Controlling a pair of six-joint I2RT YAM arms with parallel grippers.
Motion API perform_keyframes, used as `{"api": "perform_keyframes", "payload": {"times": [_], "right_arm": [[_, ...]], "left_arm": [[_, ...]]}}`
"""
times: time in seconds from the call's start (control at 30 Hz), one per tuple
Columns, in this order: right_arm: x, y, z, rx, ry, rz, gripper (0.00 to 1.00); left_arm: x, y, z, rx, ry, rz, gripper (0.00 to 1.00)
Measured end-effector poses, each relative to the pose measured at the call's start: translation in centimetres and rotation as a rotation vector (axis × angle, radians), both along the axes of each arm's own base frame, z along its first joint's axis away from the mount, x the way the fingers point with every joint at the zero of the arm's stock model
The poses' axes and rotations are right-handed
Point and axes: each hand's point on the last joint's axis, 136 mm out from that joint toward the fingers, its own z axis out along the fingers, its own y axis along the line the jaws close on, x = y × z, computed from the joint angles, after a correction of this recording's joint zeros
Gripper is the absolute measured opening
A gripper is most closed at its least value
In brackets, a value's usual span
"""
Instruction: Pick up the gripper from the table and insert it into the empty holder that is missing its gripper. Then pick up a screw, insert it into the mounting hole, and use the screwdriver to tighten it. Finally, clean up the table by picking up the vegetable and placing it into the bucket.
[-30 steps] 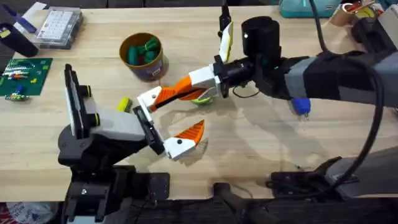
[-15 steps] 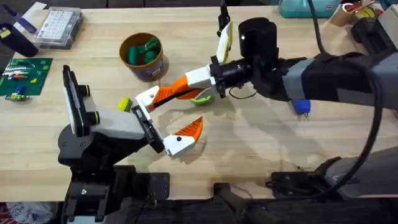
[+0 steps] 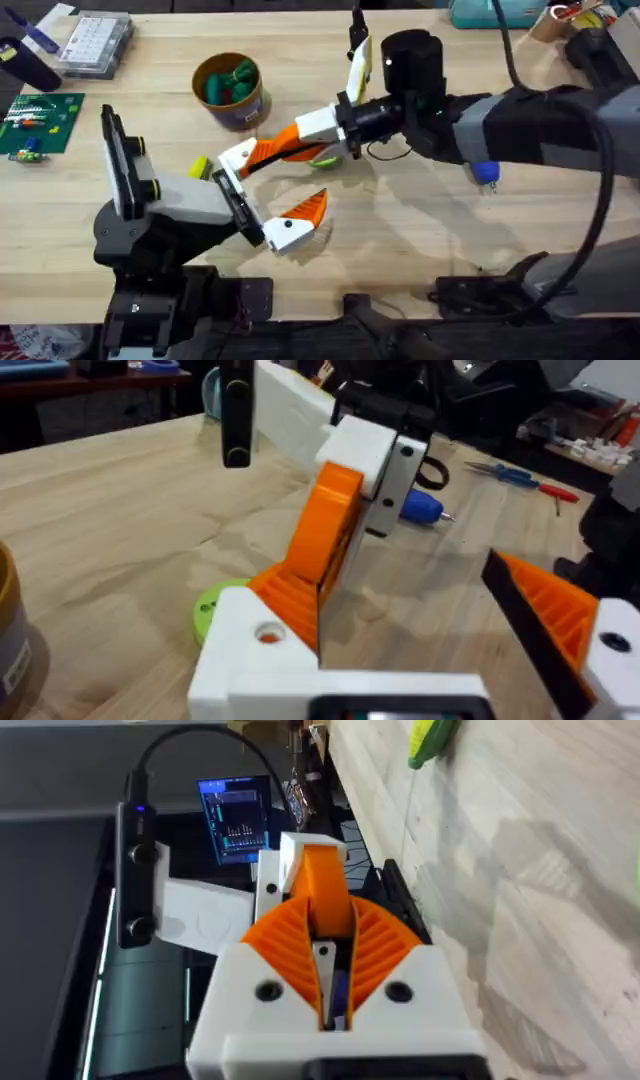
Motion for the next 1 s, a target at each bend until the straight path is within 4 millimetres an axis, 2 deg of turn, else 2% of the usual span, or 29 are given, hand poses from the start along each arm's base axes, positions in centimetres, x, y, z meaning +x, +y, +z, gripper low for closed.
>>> {"api": "perform_keyframes", "payload": {"times": [0.2,0.3,0.43,0.53,0.6,0.67,0.73,0.8,1.0], "right_arm": [[-1.1,0.7,0.0,-0.001,0.006,0.035,0.246],[-1.3,0.7,0.0,0.001,0.008,0.043,0.341],[-1.5,0.6,0.1,0.006,0.011,0.055,0.421],[-1.4,0.4,0.2,0.011,0.013,0.056,0.556],[-1.1,0.1,0.3,0.014,0.015,0.051,0.678],[-0.6,-0.3,0.3,0.017,0.018,0.04,0.86],[0.0,-0.8,0.4,0.02,0.016,0.025,0.959],[0.7,-1.4,0.4,0.024,0.017,0.007,0.992],[2.8,-3.3,0.5,0.029,0.02,-0.054,0.994]], "left_arm": [[-0.4,-0.3,0.1,-0.002,-0.005,-0.027,0.99],[-0.5,-0.3,0.1,-0.002,-0.006,-0.034,0.99],[-0.5,-0.4,0.1,-0.002,-0.006,-0.035,0.99],[-0.5,-0.4,0.1,-0.002,-0.006,-0.035,0.99],[-0.5,-0.4,0.1,-0.002,-0.006,-0.035,0.99],[-0.5,-0.4,0.1,-0.002,-0.006,-0.035,0.99],[-0.5,-0.4,0.1,-0.002,-0.006,-0.035,0.99],[-0.5,-0.4,0.1,-0.002,-0.006,-0.035,0.99],[-0.5,-0.4,0.1,-0.002,-0.006,-0.035,0.99]]}}
